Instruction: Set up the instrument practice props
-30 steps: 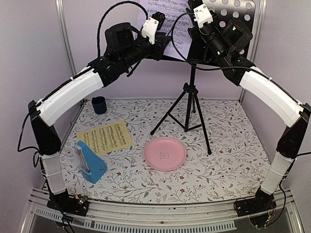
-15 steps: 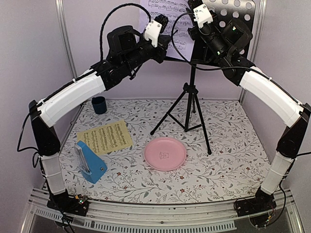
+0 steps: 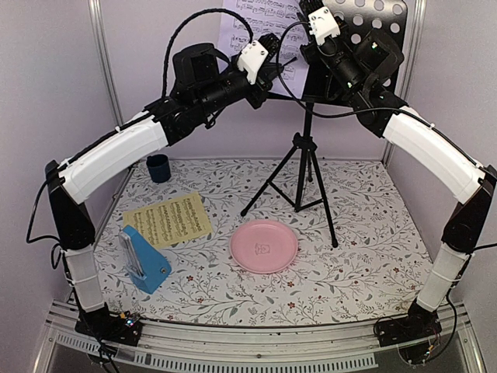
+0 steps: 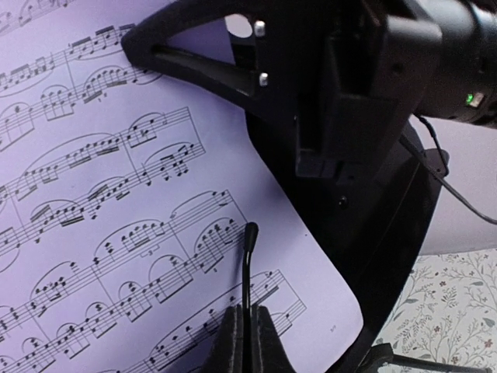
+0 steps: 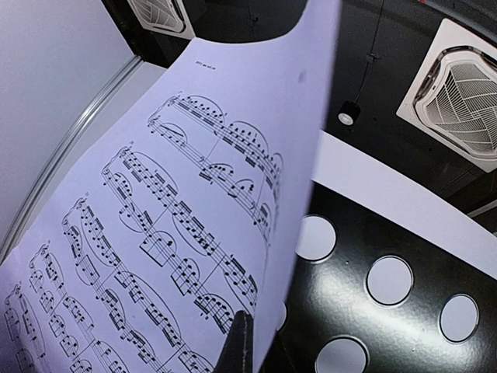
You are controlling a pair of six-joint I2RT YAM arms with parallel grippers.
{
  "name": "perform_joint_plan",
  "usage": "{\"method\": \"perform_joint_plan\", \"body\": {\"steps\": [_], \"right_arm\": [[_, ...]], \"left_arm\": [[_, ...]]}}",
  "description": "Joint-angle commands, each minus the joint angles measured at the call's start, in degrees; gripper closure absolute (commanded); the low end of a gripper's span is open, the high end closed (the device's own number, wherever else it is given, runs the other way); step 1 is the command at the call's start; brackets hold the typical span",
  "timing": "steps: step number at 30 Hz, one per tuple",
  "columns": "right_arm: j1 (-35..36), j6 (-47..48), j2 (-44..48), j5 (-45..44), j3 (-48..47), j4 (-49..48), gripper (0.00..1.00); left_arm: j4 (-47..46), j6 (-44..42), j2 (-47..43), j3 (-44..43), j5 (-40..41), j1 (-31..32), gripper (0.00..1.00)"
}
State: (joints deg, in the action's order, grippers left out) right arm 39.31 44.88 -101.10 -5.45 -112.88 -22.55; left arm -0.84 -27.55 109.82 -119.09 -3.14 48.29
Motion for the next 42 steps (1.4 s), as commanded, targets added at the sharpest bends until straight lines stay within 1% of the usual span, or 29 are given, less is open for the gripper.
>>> {"method": "perform_joint_plan", "body": {"steps": [1,8,9,10,12,14,16,19,20,24,26,30,35,37,42], "right_arm": [[-0.5,0.2,0.3,0.0,-1.6,-1.5,1.00],[-0.5,0.1,0.3,0.1,-1.5,-1.5,1.00],[-0.5,0.1,0.3,0.1,-1.6,-1.5,1.00],[-0.5,0.1,0.4,0.2,-1.6,-1.5,1.00],[-0.5,0.2,0.4,0.3,-1.4,-1.4,1.00],[-0.5,0.4,0.5,0.2,-1.3,-1.4,1.00],[-0.5,0.5,0.7,0.3,-1.1,-1.5,1.00],[-0.5,0.7,1.0,0.5,-0.8,-1.6,1.00],[-0.5,0.8,1.1,0.6,-0.6,-1.6,1.00],[-0.5,1.1,1.4,0.7,0.2,-2.1,1.00],[-0.5,1.4,1.7,0.8,0.6,-2.4,1.00],[-0.5,1.6,2.0,1.0,1.2,-3.0,1.00],[-0.5,1.7,2.0,1.3,1.4,-3.2,1.00],[-0.5,1.8,2.1,1.4,1.5,-3.2,1.00],[-0.5,1.9,2.1,1.6,1.7,-3.2,1.00]], "left_arm": [[6.2,-5.6,0.6,-1.3,-4.3,1.5,1.00],[8.0,-8.8,2.0,-2.6,-3.4,1.6,1.00],[8.1,-9.0,2.1,-2.6,-3.5,1.6,0.97],[8.2,-9.3,2.0,-2.6,-3.4,1.8,0.93],[8.2,-9.4,2.0,-2.5,-3.2,2.0,0.77],[8.1,-9.4,1.4,-1.9,-3.2,2.2,0.65],[7.3,-9.0,0.0,-0.1,-3.0,2.4,0.56],[4.9,-7.4,-3.5,4.5,-2.4,2.4,0.48],[3.8,-6.7,-5.9,6.8,-2.2,2.5,0.46],[-2.8,-2.3,-15.0,18.8,-2.1,2.2,0.40],[-6.0,1.9,-19.0,24.3,-1.2,1.0,0.39],[-10.8,12.2,-24.7,29.2,-2.3,-5.2,0.38],[-11.5,23.4,-25.3,27.8,-7.8,-13.9,0.38],[-10.8,25.9,-23.9,25.6,-10.9,-16.3,0.36],[-8.9,30.4,-18.7,19.5,-18.2,-21.0,0.35]]}}
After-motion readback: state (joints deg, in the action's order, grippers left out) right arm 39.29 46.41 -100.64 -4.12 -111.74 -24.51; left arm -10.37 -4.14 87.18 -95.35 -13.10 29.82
